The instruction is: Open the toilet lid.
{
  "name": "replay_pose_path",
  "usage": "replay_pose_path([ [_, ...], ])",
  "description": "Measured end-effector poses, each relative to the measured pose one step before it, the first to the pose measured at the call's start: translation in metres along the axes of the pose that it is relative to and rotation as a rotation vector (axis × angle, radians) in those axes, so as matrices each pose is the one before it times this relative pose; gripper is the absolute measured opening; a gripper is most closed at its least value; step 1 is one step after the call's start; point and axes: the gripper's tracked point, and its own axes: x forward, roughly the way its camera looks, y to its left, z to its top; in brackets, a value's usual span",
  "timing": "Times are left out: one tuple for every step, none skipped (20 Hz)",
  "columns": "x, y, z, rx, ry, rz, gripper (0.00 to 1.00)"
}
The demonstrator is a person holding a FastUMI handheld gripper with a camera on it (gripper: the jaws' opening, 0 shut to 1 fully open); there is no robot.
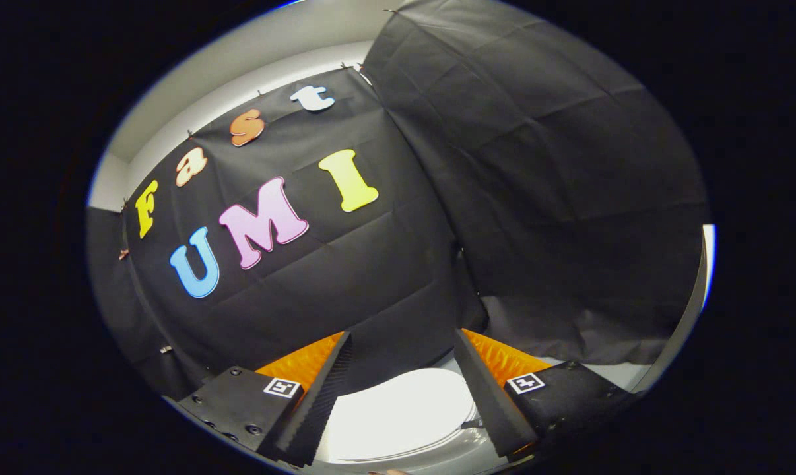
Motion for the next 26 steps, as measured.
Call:
replay_pose_path([
  [0.00851, -0.01408, -0.00849, 0.02271, 0.0173, -0.00927, 0.98],
  [0.00823, -0.0127, -0.01004, 0.02424, 0.01908, -0.00822, 0.98],
  [0.00907, -0.0139, -0.01121, 0.02792, 0.025, -0.01495, 0.98],
  [0.00812, -0.01759, -0.00886, 0.03164, 0.02071, -0.03936, 0.98],
  [0.01014, -0.01439, -0.00976, 0.03337, 0.01551, -0.0285, 0.98],
  [0.00853, -0.0114, -0.00763, 0.04012, 0.01562, -0.00896, 0.98],
  [0.00676, -0.01094, -0.01013, 0.03723, 0.02032, -0.01036, 0.97],
  [0.0074, -0.01106, -0.01152, 0.03409, 0.02098, -0.00554, 0.97],
  [0.00729, -0.01265, -0.01176, 0.03162, 0.02025, -0.00336, 0.97],
  [0.00798, -0.01201, -0.01064, 0.02615, 0.02121, -0.0096, 0.97],
  [0.00812, -0.01272, -0.01034, 0.02512, 0.02201, -0.01155, 0.98],
  [0.00668, -0.01285, -0.00865, 0.02624, 0.01847, -0.00776, 0.98],
  [0.00767, -0.01128, -0.00701, 0.02376, 0.01487, -0.00573, 0.97],
  [0.0067, -0.01148, -0.00447, 0.02052, 0.01476, -0.00961, 0.98],
  [0.00893, -0.01116, -0.00605, 0.02102, 0.01931, -0.01102, 0.98],
  [0.00753, -0.01239, -0.00702, 0.01731, 0.02097, -0.00946, 0.97],
  [0.00675, -0.01412, -0.00832, 0.01747, 0.0257, -0.01526, 0.98],
  [0.00659, -0.01275, -0.00685, 0.01877, 0.02519, -0.01466, 0.98],
  [0.00607, -0.00976, -0.00614, 0.0265, 0.02048, -0.00474, 0.98],
  [0.00793, -0.00814, -0.00462, 0.02236, 0.01387, -0.01836, 0.97],
  [0.00556, -0.00675, -0.00261, 0.02191, 0.00645, -0.0073, 0.97],
  [0.00259, -0.00395, -0.00351, 0.01787, 0.01029, -0.00196, 0.97],
  [0.00231, -0.00487, -0.00797, 0.01571, 0.01916, 0.00204, 0.97],
  [0.00366, -0.00395, -0.009, 0.01952, 0.0231, 0.00795, 0.97],
  [0.00624, -0.00539, -0.00997, 0.02498, 0.02608, 0.00517, 0.97],
  [0.00392, -0.00549, -0.00662, 0.0342, 0.02237, 0.00864, 0.96],
])
